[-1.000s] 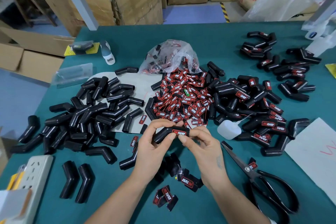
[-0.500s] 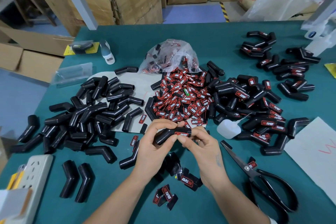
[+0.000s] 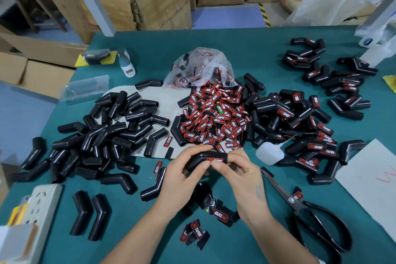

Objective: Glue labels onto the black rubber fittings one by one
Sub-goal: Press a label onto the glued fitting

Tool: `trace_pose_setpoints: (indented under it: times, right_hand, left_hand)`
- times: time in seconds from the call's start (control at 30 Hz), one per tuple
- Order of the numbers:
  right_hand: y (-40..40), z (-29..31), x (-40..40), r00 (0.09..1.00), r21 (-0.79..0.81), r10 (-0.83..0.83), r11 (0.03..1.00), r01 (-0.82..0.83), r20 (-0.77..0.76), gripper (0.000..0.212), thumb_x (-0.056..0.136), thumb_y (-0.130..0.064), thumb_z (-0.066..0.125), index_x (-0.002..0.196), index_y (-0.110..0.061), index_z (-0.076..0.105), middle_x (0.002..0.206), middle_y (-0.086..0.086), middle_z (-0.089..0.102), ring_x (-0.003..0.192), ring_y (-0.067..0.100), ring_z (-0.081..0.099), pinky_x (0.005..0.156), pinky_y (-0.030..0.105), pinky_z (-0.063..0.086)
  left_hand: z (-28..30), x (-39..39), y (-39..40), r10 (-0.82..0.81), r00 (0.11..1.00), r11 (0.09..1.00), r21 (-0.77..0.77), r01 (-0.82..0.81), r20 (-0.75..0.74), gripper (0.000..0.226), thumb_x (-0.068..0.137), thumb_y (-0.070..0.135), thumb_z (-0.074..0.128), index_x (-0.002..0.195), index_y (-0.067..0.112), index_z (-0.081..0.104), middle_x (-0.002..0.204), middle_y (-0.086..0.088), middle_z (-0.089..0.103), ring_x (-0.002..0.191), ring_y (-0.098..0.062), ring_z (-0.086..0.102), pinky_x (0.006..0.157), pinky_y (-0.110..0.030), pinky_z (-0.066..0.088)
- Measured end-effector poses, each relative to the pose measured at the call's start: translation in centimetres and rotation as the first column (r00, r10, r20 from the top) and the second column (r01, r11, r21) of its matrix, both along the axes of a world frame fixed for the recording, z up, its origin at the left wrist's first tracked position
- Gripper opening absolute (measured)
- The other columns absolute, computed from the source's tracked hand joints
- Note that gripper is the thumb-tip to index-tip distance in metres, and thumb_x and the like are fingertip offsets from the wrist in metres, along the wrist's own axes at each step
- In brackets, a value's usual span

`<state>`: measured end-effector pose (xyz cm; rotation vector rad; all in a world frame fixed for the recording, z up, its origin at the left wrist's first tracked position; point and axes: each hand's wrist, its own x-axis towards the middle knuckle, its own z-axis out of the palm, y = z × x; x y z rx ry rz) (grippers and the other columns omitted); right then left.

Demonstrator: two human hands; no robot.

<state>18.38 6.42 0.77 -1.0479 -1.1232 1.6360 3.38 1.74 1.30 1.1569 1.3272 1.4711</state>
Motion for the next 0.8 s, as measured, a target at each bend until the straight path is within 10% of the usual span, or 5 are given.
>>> trace_pose_setpoints:
  times: [0.8]
  right_hand:
    - [-0.04,-0.14,-0.03,0.998,0.012,0.045,0.999,-0.046,0.045,0.033,0.074,-0.052,0.087,0.091,-0.024,0.084,0.091,-0.005,0.060,0.084,0.011,0.057,0.087,0.028,0.049]
  left_hand:
    - [0.17,-0.25,0.04,0.006,0.998,0.999,-0.040,-0.003,0.059,0.025,0.095,0.021,0.072,0.118,0.028,0.076,0.117,-0.005,0.074,0.108,-0.022,0.073,0.093,-0.030,0.058]
